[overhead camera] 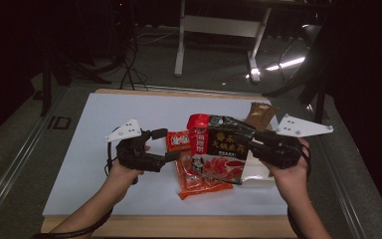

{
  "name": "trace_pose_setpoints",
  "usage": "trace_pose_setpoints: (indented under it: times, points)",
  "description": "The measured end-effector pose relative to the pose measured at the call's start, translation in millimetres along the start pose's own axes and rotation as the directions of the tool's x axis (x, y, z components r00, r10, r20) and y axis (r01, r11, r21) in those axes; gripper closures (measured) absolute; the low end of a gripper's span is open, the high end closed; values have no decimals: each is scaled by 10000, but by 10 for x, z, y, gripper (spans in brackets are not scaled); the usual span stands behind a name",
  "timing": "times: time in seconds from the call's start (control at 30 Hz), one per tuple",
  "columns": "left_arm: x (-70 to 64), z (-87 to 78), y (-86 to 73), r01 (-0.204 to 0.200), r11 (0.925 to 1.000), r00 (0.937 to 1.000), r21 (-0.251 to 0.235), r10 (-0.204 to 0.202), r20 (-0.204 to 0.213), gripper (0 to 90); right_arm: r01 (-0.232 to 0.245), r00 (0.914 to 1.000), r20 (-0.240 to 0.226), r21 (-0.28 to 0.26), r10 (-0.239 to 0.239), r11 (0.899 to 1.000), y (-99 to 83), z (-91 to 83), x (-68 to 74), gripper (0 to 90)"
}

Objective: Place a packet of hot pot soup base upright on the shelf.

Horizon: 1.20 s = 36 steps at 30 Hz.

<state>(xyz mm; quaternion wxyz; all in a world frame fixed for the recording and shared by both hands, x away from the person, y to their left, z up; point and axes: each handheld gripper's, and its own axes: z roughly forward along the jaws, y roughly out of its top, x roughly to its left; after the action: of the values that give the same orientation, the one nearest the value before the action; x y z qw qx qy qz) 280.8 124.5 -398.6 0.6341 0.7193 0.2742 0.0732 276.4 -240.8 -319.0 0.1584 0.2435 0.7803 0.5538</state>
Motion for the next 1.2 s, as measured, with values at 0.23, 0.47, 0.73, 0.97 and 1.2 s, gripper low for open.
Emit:
trace_pose_setpoints:
  times: [0.23, 0.47, 0.73, 0.97, 1.2]
  points:
    - [108, -136, -192, 242, 9997, 9990, -19, -243, -370, 23, -135, 9977, 660, -136, 143, 9998, 65, -157, -221, 774]
    - [162, -259, -380, -195, 9998, 9973, 45, 197, -714, 23, -369, 9904, 1329, -167, 388, 9992, 48, -275, -491, 773]
    - [226, -331, -617, -610, 9981, 9937, -10, 607, -946, 24, -553, 9765, 2084, -71, 556, 9984, 16, -314, -777, 772]
    - [302, -440, -784, -315, 9994, 9938, -121, 300, -1070, 24, -670, 9657, 2496, -249, 711, 9974, -17, -333, -1030, 772]
    - [347, -526, -943, -48, 9999, 9909, -97, 35, -1348, 24, -840, 9599, 2674, -108, 839, 9964, -91, -309, -1246, 771]
